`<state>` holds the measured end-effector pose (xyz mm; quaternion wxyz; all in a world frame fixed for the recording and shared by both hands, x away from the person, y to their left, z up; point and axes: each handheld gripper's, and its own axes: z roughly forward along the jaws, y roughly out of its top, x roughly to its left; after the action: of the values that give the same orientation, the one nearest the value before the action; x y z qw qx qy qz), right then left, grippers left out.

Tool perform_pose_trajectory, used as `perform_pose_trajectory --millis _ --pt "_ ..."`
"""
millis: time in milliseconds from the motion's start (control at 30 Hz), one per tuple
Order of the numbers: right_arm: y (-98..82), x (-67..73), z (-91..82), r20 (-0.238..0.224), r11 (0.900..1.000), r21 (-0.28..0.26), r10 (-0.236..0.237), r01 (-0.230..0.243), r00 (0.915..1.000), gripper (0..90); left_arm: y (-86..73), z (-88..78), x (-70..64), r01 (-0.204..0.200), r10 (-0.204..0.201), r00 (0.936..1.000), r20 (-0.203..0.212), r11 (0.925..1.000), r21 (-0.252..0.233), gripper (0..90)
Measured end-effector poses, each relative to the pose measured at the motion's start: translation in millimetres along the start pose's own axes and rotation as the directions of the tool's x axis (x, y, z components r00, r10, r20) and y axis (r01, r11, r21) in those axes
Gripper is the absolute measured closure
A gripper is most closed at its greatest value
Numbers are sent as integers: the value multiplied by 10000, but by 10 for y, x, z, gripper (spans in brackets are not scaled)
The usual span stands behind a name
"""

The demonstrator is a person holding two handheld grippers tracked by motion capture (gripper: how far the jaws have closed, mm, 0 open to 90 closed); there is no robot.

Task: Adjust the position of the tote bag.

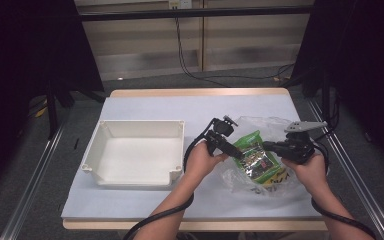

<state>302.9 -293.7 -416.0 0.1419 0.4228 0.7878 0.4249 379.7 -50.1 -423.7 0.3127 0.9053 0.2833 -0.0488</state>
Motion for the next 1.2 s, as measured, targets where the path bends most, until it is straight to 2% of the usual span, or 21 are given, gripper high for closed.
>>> perform_pose_trajectory --millis 67,100,167,233,333,400,433,467,567,667,767,833,867,967,1033,1100,1133,1200 --pt "-3 -11 -13 -34 9999 -124 115 -116 9999 895 -6 -7 -11 75 -74 9999 120 9999 -99 314" --pt "-3 -11 -14 -103 9998 -176 115 -117 9999 895 2 -24 -10 -47 48 9998 209 10000 -58 308" --pt "5 2 -14 -136 9997 -229 68 -71 9999 895 19 -43 -13 -61 64 9998 203 9999 -131 307" --pt "15 17 -13 -213 9997 -224 -19 15 9998 895 42 -61 -11 -12 19 9992 390 9999 -172 298" --pt "35 48 -9 -270 9997 -220 -109 103 9996 895 85 -75 -48 -226 233 9987 453 9996 -139 299" --pt "43 45 -5 -306 9995 -256 -207 199 9993 894 107 -75 -61 -514 507 9978 434 9986 155 307" --pt "45 43 -2 -326 9994 -276 -195 186 9993 894 112 -65 -67 -558 551 9973 479 9983 141 315" --pt "47 40 1 -335 9995 -296 -149 140 9993 894 117 -71 -67 -577 566 9973 473 9981 229 332" --pt "40 42 15 -454 9994 -245 -248 237 9987 895 125 -79 -36 -552 545 9966 620 9984 104 336" --pt "36 49 24 -461 9995 -231 -239 228 9987 894 151 -113 -28 -625 603 9952 772 9977 265 329" --pt "40 44 30 -502 9993 -230 -310 298 9983 895 176 -164 -27 -521 509 9958 756 9985 140 320" --pt "45 42 32 -557 9992 -218 -335 324 9979 894 197 -204 -17 -626 622 9953 736 9980 26 317" --pt "48 45 32 -563 9993 -204 -326 315 9979 894 203 -218 -23 -507 513 9959 748 9987 -106 316" --pt "58 57 40 -603 9986 -281 -454 438 9971 894 228 -231 -32 -636 652 9916 1116 9978 -176 324" --pt "65 72 39 -657 9987 -269 -451 434 9968 894 232 -204 -46 -769 757 9896 1225 9970 51 329" --pt "74 84 41 -655 9984 -288 -511 493 9965 894 220 -173 -37 -825 795 9858 1477 9965 145 367" --pt "77 91 38 -611 9982 -316 -536 517 9967 894 209 -164 -31 -781 751 9862 1476 9968 145 389" --pt "75 94 43 -639 9980 -310 -565 546 9964 893 194 -162 -21 -833 772 9851 1538 9960 334 493"
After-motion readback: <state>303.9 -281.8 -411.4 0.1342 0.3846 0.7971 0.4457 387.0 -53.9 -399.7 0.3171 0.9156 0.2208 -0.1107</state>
